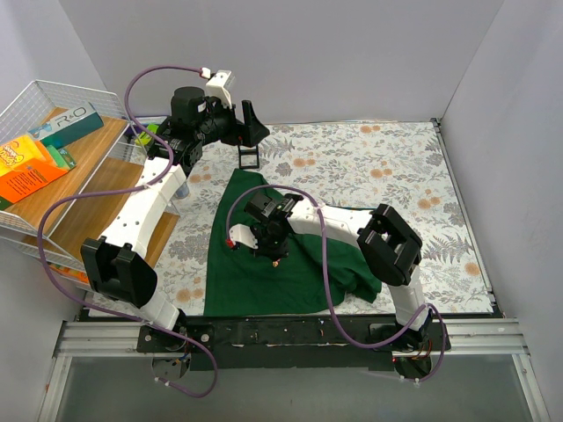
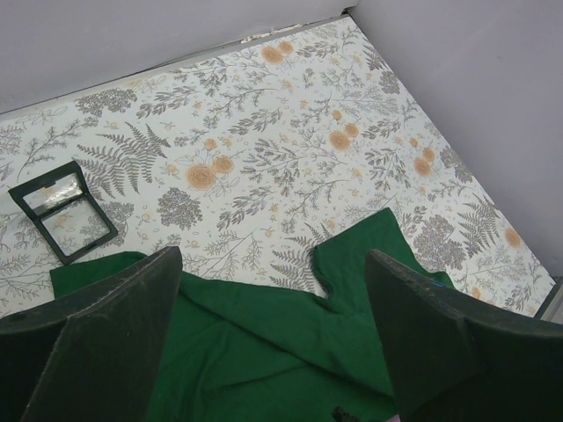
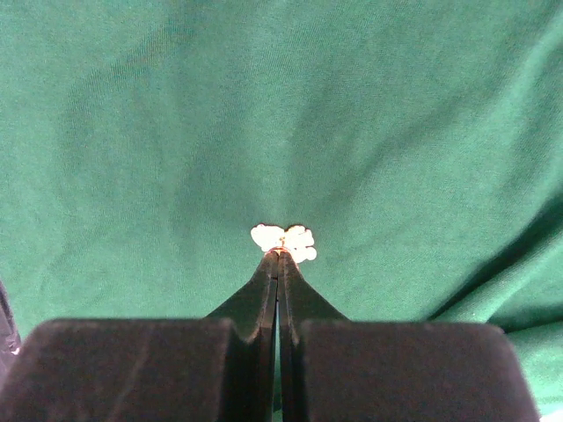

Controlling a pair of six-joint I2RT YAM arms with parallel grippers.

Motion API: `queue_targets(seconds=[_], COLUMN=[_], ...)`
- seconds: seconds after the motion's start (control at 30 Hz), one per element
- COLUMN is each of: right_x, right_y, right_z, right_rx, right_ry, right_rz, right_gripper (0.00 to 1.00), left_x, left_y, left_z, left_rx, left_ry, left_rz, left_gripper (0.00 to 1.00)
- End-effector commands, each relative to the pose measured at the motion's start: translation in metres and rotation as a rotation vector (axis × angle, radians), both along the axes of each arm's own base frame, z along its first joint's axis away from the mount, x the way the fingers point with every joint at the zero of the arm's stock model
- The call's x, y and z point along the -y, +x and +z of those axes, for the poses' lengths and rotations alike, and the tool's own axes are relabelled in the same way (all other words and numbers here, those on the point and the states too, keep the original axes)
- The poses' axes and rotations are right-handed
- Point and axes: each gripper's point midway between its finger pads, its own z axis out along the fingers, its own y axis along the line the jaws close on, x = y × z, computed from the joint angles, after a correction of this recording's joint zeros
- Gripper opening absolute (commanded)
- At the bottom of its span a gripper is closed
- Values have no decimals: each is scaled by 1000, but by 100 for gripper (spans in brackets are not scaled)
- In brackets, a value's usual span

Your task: Remove the brooch from the garment

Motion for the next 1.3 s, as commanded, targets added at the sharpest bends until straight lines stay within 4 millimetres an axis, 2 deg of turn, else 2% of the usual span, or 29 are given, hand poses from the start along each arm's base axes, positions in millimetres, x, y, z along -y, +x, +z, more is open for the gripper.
queue_targets(seconds=[0.0,0.47,0.93,1.27], right_x=[-13,-12,-8,-3], right_y=[7,2,9,12], right_z=[9,2,-4,6], right_rx=[5,-22,11,27], right_ry=[45,30,7,19], right_rz=[-1,3,-7,-19], right_gripper=[1,1,1,1], left_x=[-3,-3,-3,-3], left_y=[-5,-3,-1,0], left_z=[7,3,1,2], left_rx=[17,8,3,2], left_ry=[-10,-9,-8,-12], left_rz=[-9,-5,-8,-10], left_gripper=[84,84,85,85])
